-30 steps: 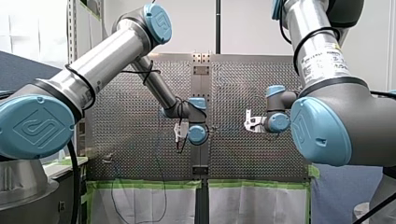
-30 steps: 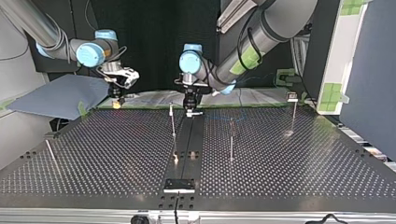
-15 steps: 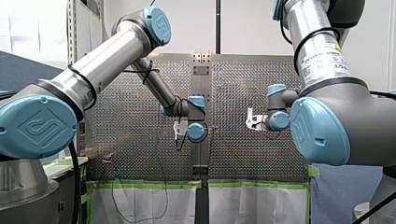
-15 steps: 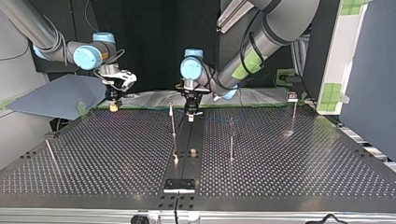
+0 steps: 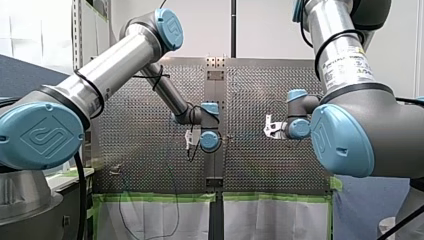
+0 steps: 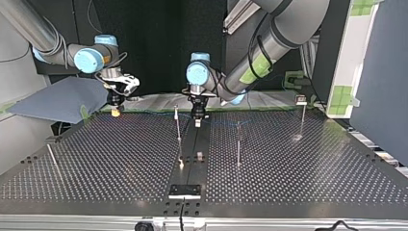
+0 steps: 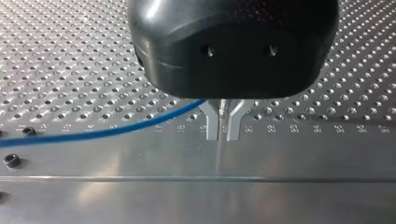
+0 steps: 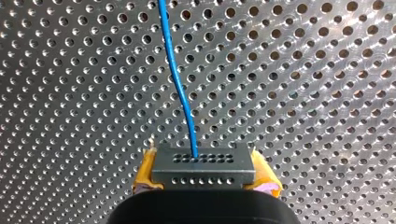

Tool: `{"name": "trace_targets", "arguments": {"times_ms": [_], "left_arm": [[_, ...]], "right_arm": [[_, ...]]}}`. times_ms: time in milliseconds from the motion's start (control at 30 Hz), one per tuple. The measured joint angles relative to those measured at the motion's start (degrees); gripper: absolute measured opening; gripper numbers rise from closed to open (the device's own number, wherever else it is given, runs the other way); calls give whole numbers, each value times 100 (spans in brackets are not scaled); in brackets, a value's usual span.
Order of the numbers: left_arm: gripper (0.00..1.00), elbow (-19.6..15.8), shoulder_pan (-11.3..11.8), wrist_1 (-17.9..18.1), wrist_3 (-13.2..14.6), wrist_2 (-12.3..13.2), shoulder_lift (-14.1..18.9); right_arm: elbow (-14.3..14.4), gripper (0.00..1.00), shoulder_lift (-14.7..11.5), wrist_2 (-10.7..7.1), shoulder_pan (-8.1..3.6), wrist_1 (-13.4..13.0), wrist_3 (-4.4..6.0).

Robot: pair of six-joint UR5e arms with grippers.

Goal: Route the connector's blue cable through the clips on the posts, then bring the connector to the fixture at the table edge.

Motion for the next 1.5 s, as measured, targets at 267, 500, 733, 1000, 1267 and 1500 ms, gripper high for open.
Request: {"name": "trace_targets", "arguments": {"times_ms": [267,500,733,1000,1267,1500], "left_arm": [[100,-54,5,89,-16,174,5],[100,-151,-50,-19,106,410,25],[100,-294,-104,-80,251,575,156],[100,-497,-137,-156,196,790,440],[100,-644,-144,-279,169,890,462],[100,-709,-192,-277,184,922,464]], "right_arm": [[1,0,4,-6,-1,0,-6],[4,0,11,-6,-1,8,-4],[4,0,15,-6,0,34,-3],[3,0,18,-6,-1,60,-6],[4,0,18,-6,-1,68,-6],[5,0,18,-7,-1,84,-6]]}}
